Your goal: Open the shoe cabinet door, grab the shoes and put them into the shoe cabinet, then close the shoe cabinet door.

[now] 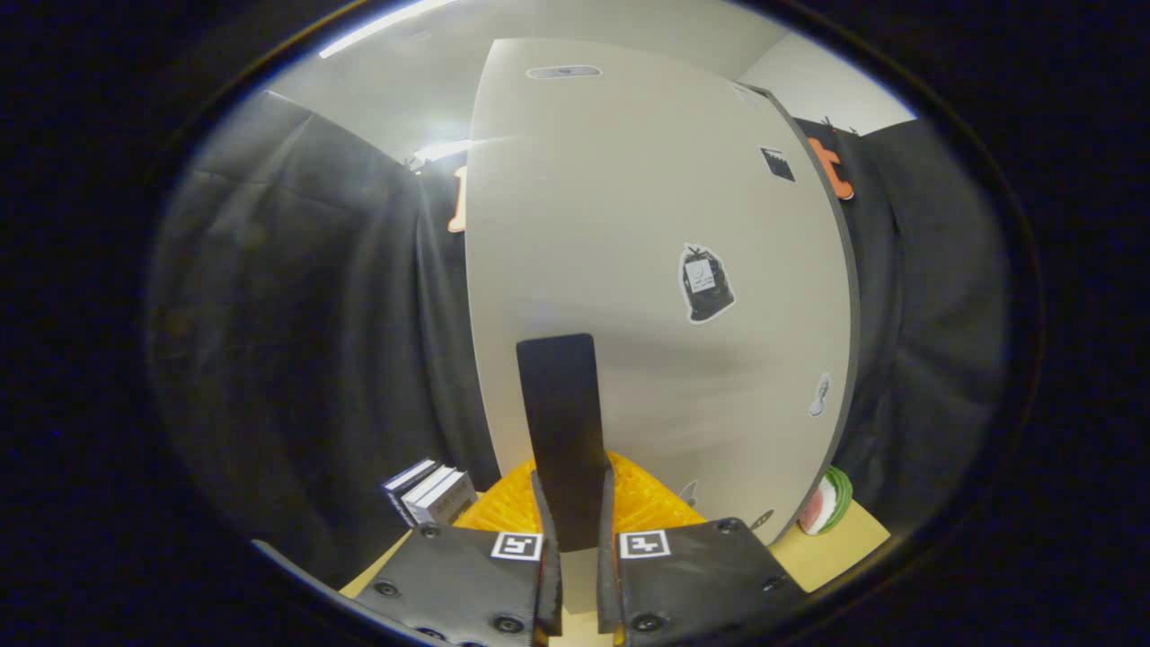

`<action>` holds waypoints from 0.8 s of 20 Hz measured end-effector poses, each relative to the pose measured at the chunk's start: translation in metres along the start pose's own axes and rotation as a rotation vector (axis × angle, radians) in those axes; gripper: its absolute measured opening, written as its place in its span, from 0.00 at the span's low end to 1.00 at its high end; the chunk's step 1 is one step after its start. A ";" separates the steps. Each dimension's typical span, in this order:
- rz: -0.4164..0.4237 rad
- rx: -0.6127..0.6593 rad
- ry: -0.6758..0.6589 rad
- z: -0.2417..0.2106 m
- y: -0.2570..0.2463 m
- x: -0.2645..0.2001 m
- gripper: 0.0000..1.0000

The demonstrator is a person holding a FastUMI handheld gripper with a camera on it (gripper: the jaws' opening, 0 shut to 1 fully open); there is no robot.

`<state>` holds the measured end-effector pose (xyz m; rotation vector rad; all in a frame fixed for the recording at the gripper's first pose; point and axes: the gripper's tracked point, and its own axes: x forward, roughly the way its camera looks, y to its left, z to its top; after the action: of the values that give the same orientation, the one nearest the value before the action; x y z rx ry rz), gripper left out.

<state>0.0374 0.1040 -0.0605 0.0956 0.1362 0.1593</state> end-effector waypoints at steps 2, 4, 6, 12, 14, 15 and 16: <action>0.044 0.001 0.003 0.008 -0.008 -0.026 0.17; 0.086 0.000 0.004 0.009 -0.023 -0.055 0.17; 0.124 -0.008 0.007 0.010 -0.037 -0.077 0.17; 0.139 -0.007 0.013 0.016 -0.095 -0.140 0.17; 0.124 -0.010 0.016 0.018 -0.114 -0.157 0.16; 0.115 -0.008 0.014 0.019 -0.124 -0.166 0.16; 0.108 -0.002 0.013 0.019 -0.134 -0.172 0.16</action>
<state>-0.1074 -0.0574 -0.0336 0.1003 0.1438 0.2675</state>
